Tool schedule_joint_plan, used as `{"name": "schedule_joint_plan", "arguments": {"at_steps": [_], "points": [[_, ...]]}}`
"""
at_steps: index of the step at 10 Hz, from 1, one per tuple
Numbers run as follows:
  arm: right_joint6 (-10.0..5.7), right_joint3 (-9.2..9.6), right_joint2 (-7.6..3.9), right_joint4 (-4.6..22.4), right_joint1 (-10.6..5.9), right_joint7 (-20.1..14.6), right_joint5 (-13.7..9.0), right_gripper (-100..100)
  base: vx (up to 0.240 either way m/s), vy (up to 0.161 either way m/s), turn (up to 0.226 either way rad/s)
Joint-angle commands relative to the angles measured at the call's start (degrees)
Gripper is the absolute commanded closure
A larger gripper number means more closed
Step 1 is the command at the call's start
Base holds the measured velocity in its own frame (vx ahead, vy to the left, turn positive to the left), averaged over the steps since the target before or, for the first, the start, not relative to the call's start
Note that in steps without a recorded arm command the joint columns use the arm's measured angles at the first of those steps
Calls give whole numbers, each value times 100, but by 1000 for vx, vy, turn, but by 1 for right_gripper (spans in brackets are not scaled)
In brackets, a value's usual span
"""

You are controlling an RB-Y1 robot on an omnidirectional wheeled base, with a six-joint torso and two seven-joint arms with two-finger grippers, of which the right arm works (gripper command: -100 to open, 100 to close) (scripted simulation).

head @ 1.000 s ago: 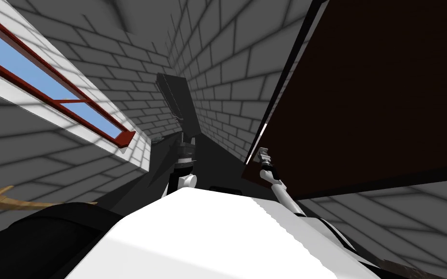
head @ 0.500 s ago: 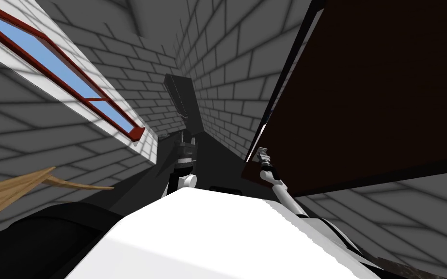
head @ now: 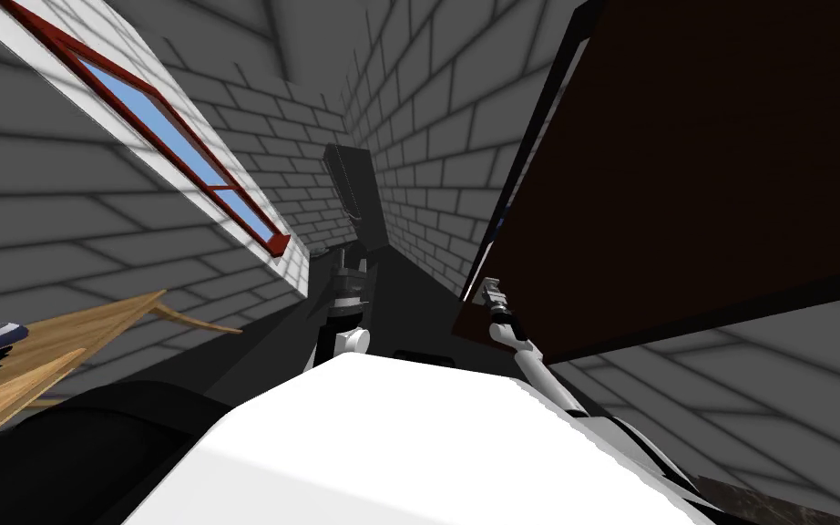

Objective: Pull the door open

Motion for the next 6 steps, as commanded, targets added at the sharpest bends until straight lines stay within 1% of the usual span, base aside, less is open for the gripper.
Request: {"name": "schedule_joint_plan", "arguments": {"at_steps": [1, 2, 3, 4, 6], "points": [[-13, 100, -42, -52, 19, -80, 11, 100, -200, -68, 84], [-6, 56, -34, -42, 28, -48, 6, 100, -87, -34, 33], [-27, 175, -117, -117, 100, -138, 11, 100, -155, -67, 131], [-44, 231, -167, -162, 132, -185, 12, 100, -220, -101, 125], [-86, 363, -284, -268, 207, -295, 14, 100, -213, -72, 114]]}}
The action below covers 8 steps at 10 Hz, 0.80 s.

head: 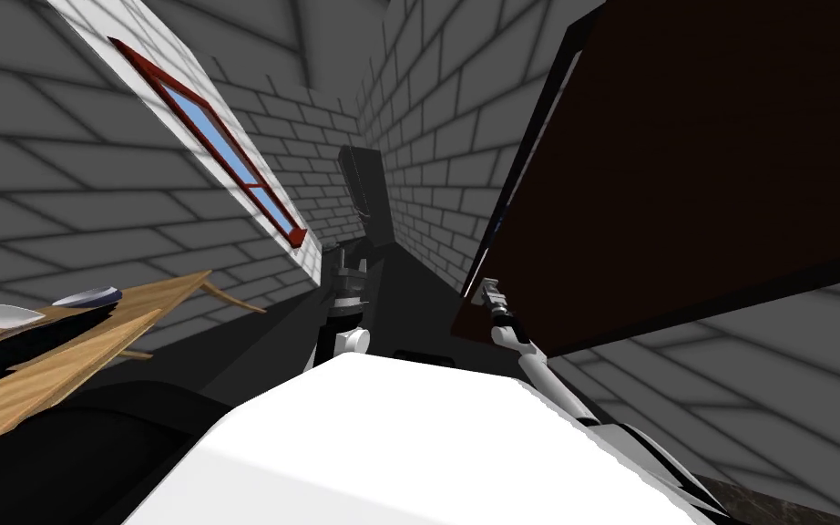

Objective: Pull the door open

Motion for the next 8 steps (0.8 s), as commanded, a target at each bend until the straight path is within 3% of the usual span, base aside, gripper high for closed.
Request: {"name": "schedule_joint_plan", "arguments": {"at_steps": [1, 6, 7, 8], "points": [[-40, 122, -92, -87, 76, -98, 3, 100, -217, -83, 121], [-133, 419, -358, -327, 246, -347, 8, 100, -203, -81, 104], [-107, 388, -332, -302, 233, -312, 7, 100, -78, -31, 30], [-150, 491, -415, -346, 283, -407, 29, 100, -101, -67, 101]]}}
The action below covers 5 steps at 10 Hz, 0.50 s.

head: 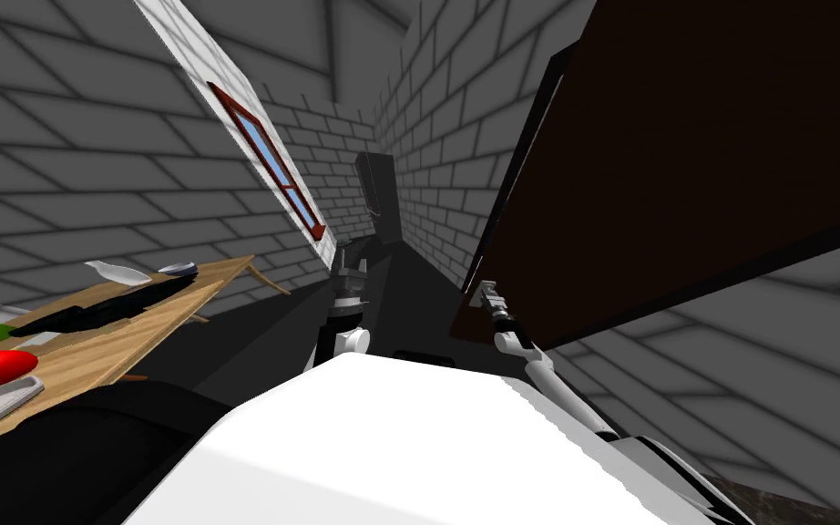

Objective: Pull the door open

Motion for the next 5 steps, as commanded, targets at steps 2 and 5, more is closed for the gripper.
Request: {"name": "schedule_joint_plan", "arguments": {"at_steps": [2, 5], "points": [[-94, 124, -128, -72, 48, -138, 32, 100, -157, -63, 85], [-225, 332, -346, -187, 137, -361, 79, 100, -215, -93, 121]]}}
